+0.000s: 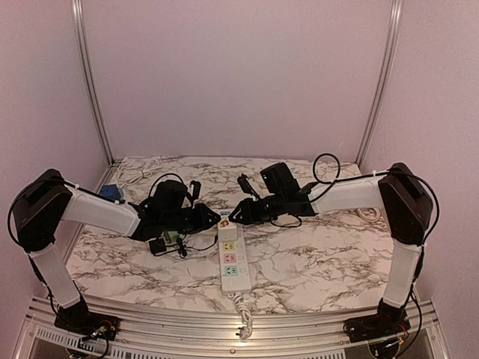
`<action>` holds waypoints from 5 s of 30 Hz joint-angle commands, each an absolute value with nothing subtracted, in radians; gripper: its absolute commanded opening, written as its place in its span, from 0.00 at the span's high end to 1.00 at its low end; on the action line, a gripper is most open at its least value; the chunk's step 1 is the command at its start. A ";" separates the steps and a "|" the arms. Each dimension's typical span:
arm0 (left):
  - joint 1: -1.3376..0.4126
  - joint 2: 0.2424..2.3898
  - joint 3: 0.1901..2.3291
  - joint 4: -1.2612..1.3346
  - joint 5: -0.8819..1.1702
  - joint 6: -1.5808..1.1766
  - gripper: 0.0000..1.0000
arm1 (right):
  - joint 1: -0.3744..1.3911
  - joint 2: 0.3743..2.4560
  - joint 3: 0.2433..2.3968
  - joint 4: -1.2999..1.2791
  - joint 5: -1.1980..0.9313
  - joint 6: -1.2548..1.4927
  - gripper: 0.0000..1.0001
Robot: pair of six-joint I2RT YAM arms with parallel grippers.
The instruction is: Insert the plug
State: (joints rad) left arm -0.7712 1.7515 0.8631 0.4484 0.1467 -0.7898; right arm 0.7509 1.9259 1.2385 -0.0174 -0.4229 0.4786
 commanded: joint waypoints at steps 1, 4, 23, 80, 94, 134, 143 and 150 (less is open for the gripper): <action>-0.781 1.785 0.814 0.376 0.156 -0.784 0.85 | 0.812 1.970 1.237 -0.119 -0.361 0.414 0.72; -0.784 1.789 0.800 0.391 0.165 -0.788 0.87 | 0.824 1.962 1.203 -0.126 -0.341 0.404 0.73; -0.818 1.853 0.837 0.374 0.178 -0.776 0.87 | 0.810 2.035 1.147 -0.140 -0.346 0.375 0.74; -0.764 1.394 0.827 0.088 -0.145 -0.671 0.35 | 0.812 1.736 1.406 -0.378 -0.165 0.232 0.57; -0.681 1.324 0.678 0.017 -0.147 -0.687 0.01 | 0.850 1.513 1.341 -0.395 0.051 0.069 0.47; -0.635 1.687 0.837 -0.019 -0.090 -0.667 0.26 | 0.851 1.416 1.206 -0.319 0.055 0.101 0.48; -0.635 1.692 0.828 -0.009 -0.089 -0.667 0.55 | 0.851 1.417 1.200 -0.311 0.052 0.106 0.48; -0.635 1.658 0.829 0.030 -0.089 -0.676 0.72 | 0.851 1.425 1.201 -0.302 0.042 0.112 0.48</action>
State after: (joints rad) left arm -0.6403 1.6787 0.8223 0.0250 -0.0891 -0.6716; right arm 0.8452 1.4254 1.2053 -0.3275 0.0528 0.1005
